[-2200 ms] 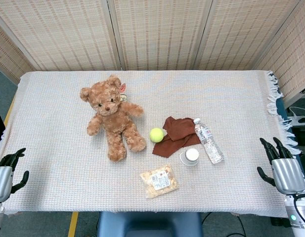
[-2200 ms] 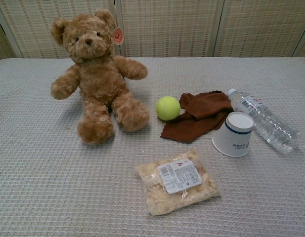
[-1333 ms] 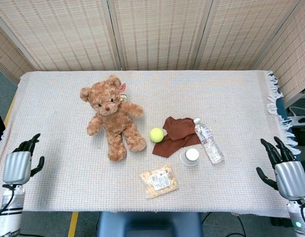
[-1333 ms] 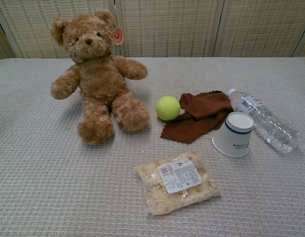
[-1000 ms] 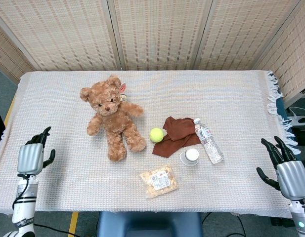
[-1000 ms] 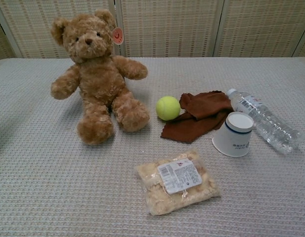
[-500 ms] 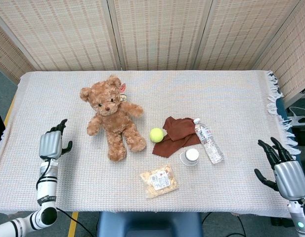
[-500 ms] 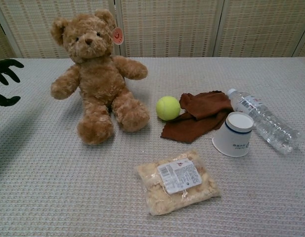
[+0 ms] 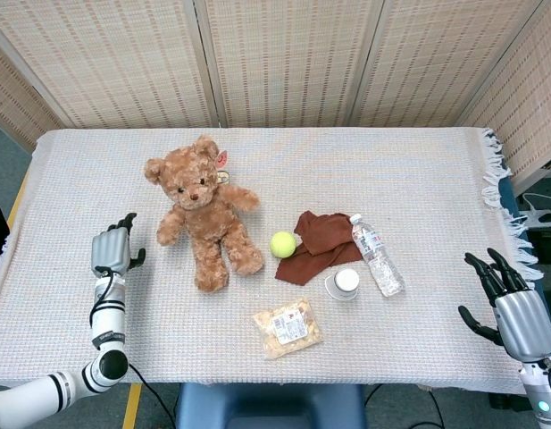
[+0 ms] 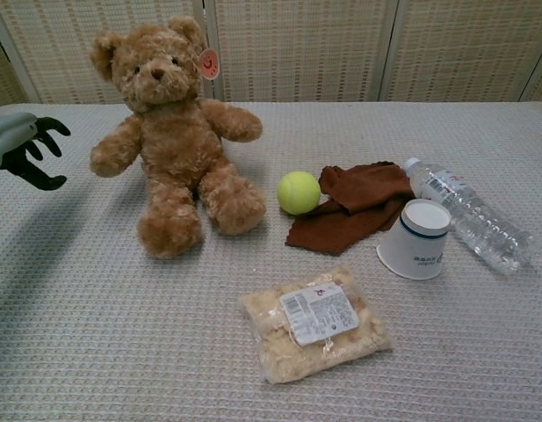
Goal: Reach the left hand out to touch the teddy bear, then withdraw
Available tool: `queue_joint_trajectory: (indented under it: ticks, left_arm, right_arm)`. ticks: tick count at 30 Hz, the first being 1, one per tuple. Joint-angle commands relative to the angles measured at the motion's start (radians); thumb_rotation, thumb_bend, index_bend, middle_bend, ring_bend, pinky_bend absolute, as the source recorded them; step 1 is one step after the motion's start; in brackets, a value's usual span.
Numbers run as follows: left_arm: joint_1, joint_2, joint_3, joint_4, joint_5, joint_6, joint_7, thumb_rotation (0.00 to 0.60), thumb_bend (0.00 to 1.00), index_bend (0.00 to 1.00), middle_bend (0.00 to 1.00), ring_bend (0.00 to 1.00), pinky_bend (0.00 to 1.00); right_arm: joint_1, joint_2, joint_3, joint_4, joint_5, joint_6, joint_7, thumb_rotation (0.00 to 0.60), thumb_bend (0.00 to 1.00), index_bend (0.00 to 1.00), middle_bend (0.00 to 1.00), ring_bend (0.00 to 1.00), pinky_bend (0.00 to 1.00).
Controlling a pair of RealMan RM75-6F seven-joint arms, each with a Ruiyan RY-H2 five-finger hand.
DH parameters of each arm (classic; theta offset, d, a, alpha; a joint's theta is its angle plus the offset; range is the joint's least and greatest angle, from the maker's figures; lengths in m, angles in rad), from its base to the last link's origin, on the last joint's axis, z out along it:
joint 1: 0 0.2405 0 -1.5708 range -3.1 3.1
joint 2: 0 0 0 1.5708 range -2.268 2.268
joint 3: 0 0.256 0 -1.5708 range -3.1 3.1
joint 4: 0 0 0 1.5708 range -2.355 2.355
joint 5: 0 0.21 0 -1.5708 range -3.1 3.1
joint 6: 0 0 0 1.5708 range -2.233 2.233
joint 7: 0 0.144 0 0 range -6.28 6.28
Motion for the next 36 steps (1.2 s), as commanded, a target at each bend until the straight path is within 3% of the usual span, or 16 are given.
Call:
queue_joint_trajectory:
  ticks: [1, 8, 16, 27, 36]
  left_arm:
    - [-0.022, -0.012, -0.009, -0.004, -0.032, 0.011, 0.022, 0.6, 0.36, 0.15, 0.23, 0.25, 0.36]
    - [-0.057, -0.031, -0.015, -0.008, -0.076, 0.034, 0.05, 0.6, 0.35, 0.17, 0.24, 0.25, 0.37]
    - [-0.087, -0.008, -0.019, -0.099, -0.146, 0.079, 0.127, 0.6, 0.36, 0.15, 0.23, 0.25, 0.37]
    - [-0.132, -0.014, -0.098, -0.19, -0.281, 0.112, 0.11, 0.6, 0.35, 0.14, 0.22, 0.25, 0.37]
    - [-0.173, -0.04, -0.118, -0.206, -0.34, 0.171, 0.113, 0.6, 0.35, 0.12, 0.21, 0.25, 0.36]
  right_arm:
    - [0.0, 0.0, 0.001, 0.0, 0.001, 0.001, 0.003, 0.6, 0.18, 0.0, 0.17, 0.0, 0.21]
    - [-0.001, 0.003, 0.004, -0.001, 0.004, 0.008, 0.017, 0.6, 0.18, 0.0, 0.17, 0.0, 0.21]
    - [-0.004, 0.006, 0.006, -0.002, 0.0, 0.021, 0.038, 0.6, 0.18, 0.0, 0.17, 0.0, 0.21]
    - [-0.004, 0.021, -0.004, -0.007, -0.012, 0.021, 0.073, 0.6, 0.18, 0.0, 0.17, 0.0, 0.21]
    - [-0.003, 0.027, 0.0, -0.013, -0.006, 0.024, 0.093, 0.6, 0.18, 0.0, 0.17, 0.0, 0.21]
